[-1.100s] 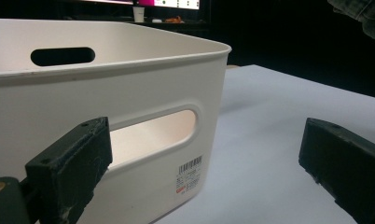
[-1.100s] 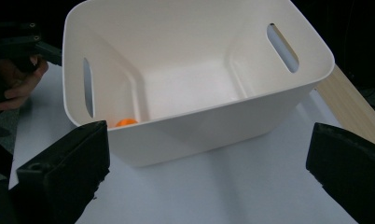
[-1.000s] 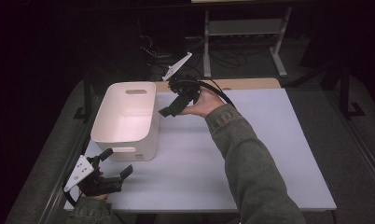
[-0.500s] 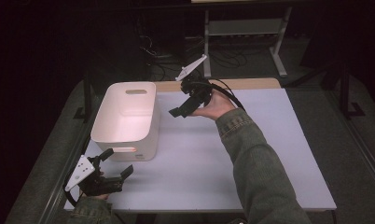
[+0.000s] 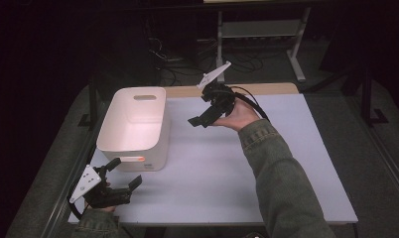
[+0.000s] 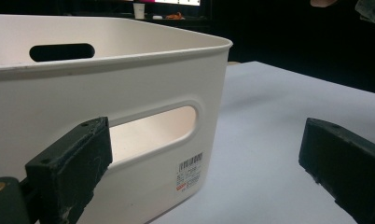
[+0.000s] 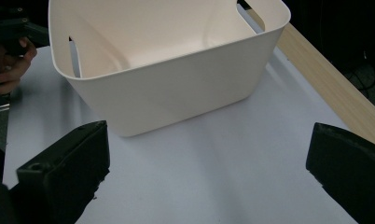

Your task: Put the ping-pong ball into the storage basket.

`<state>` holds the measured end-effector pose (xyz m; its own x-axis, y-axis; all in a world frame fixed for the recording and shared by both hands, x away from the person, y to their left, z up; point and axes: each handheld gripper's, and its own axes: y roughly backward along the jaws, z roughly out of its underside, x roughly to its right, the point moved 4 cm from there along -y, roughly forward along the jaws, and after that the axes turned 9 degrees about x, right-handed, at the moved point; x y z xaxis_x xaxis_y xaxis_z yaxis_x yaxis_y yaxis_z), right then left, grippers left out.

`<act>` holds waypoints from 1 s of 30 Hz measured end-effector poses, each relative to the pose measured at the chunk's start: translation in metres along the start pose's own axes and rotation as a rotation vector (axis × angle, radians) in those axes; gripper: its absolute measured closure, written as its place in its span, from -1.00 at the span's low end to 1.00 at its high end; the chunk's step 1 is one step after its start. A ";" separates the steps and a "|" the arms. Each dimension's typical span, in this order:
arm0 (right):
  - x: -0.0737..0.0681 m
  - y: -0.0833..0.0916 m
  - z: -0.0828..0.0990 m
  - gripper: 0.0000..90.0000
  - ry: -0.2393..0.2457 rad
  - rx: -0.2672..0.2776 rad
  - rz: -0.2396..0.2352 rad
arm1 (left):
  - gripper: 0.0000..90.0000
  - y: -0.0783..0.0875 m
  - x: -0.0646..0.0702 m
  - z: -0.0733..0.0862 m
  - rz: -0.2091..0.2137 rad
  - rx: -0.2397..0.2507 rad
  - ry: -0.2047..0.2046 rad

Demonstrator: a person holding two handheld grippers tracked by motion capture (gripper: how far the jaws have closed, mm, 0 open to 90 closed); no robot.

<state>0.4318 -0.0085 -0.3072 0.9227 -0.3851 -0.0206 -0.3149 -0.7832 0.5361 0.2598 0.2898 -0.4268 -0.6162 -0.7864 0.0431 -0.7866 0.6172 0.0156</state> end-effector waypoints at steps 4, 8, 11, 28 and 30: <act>-0.002 0.005 0.005 -1.00 0.010 0.006 0.007 | -0.95 0.000 0.000 0.000 -0.005 -0.001 0.002; -0.003 0.010 0.014 -1.00 0.000 0.010 0.014 | -0.95 0.001 0.000 0.000 -0.008 0.001 0.006; -0.001 0.013 0.020 -1.00 -0.005 0.011 0.016 | -0.95 0.001 0.000 0.001 -0.006 -0.002 0.006; -0.007 0.031 0.047 -1.00 -0.023 0.017 0.029 | -0.95 0.002 0.001 0.000 0.000 -0.004 0.004; -0.008 0.033 0.049 -1.00 -0.027 0.025 0.030 | -0.95 0.002 0.001 0.000 0.002 -0.003 0.004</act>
<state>0.4035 -0.0554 -0.3305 0.9064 -0.4216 -0.0277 -0.3484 -0.7830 0.5153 0.2579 0.2899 -0.4271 -0.6177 -0.7850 0.0476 -0.7852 0.6190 0.0185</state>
